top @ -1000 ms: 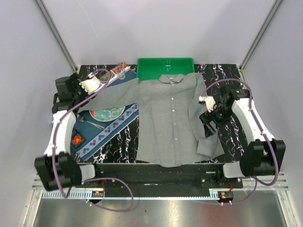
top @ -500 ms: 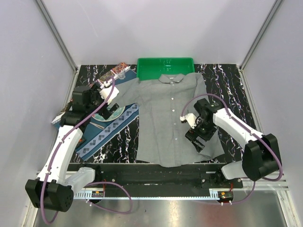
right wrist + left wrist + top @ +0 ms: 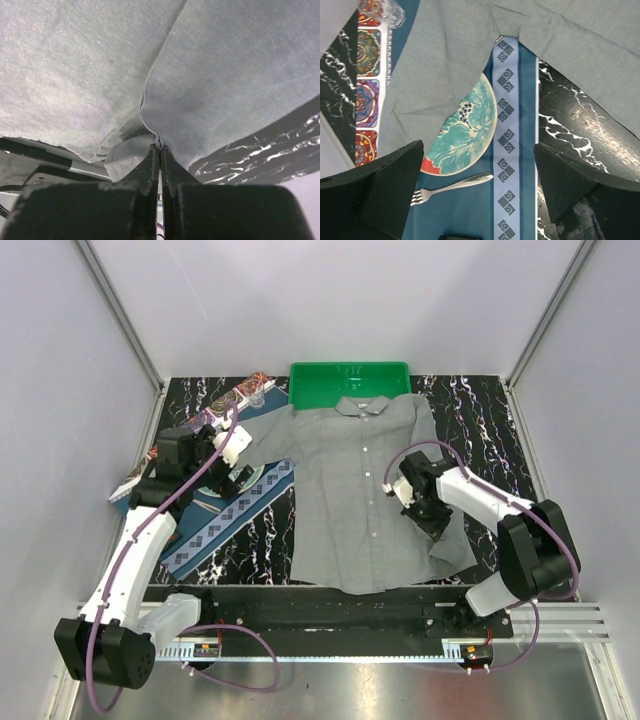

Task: Pin the brooch onto the clothing
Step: Flatten out the crumpled clothing at the center of the board.

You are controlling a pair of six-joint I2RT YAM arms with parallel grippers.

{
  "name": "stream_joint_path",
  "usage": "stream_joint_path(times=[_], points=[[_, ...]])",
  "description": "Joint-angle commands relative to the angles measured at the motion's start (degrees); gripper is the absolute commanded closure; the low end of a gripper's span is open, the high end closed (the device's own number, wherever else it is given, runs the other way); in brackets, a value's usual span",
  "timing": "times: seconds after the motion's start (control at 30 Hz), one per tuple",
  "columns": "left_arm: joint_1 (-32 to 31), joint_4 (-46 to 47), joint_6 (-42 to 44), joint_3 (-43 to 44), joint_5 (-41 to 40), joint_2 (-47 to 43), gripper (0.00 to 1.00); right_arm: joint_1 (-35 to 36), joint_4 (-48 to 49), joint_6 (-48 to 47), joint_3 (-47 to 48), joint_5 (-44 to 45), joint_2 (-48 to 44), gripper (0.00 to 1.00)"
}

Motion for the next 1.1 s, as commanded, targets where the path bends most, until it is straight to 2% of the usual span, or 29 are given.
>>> stream_joint_path(times=[0.0,0.07,0.17,0.2,0.23,0.27,0.4,0.47,0.57,0.67,0.7,0.8,0.87,0.93,1.07], points=[[-1.34,-0.92,2.75,-1.1,7.94,-1.7,0.03,-1.19,-3.48,0.22,5.31,5.96,-7.34,1.0],[-3.71,-1.37,7.23,-3.64,11.11,-3.89,0.06,-4.61,-5.59,-0.48,12.4,6.14,-9.91,1.0],[-8.54,-2.07,11.55,-6.98,13.49,-5.31,0.17,-17.08,-8.31,-3.73,23.9,2.99,-9.84,1.0],[-10.29,-2.16,11.9,-7.6,13.32,-4.53,0.18,-23.55,-8.59,-5.83,26.57,1.67,-8.7,1.0],[-14.05,-2.16,11.82,-7.87,12.62,-3.73,0.2,-26.48,-9.2,-6.81,28.95,0.44,-7.99,1.0],[-16.09,-1.73,11.73,-8.13,11.91,-2.6,0.21,-28.17,-10.25,-7.6,32.62,-1.05,-7.2,1.0],[-26.29,2.92,9.36,-8.31,7.96,6.17,0.3,-33.01,-12.81,-9.71,37.67,-1.77,-1.76,1.0],[-32.09,6.6,9.44,-7.35,3.83,9.96,0.4,-35.91,-12.98,-9.72,39.5,-1.42,-0.26,1.0],[-38.16,9.52,10.32,-4.89,-2.14,18.84,0.47,-39.59,-13.25,-10.15,42.32,-1.42,1.77,1.0],[-40.81,8.92,10.24,-0.94,-6.63,27.81,0.53,-40.4,-10.97,-13.74,42.16,1.81,0.54,1.0],[-41.07,7.78,10.32,0.29,-7.25,31.65,0.62,-40.49,-9.66,-14.89,41.81,3.14,-0.33,1.0],[-41.07,3.83,13.29,2.15,-8.66,36.07,0.73,-40.84,-3.68,-19.9,41.71,7.71,-0.17,1.0],[-41.16,2.07,14.8,0.75,-9.71,36.53,0.81,-41.28,-0.42,-23.23,44.08,9.99,1.41,1.0],[-40.99,1.27,16.65,-1.79,-11.11,36.35,0.93,-41.89,2.47,-25.09,46.27,11.32,4.57,1.0],[-40.37,-0.05,17.35,-5.14,-11.65,34.95,0.99,-42.86,7.22,-31.49,51.38,15.45,12.2,1.0]])
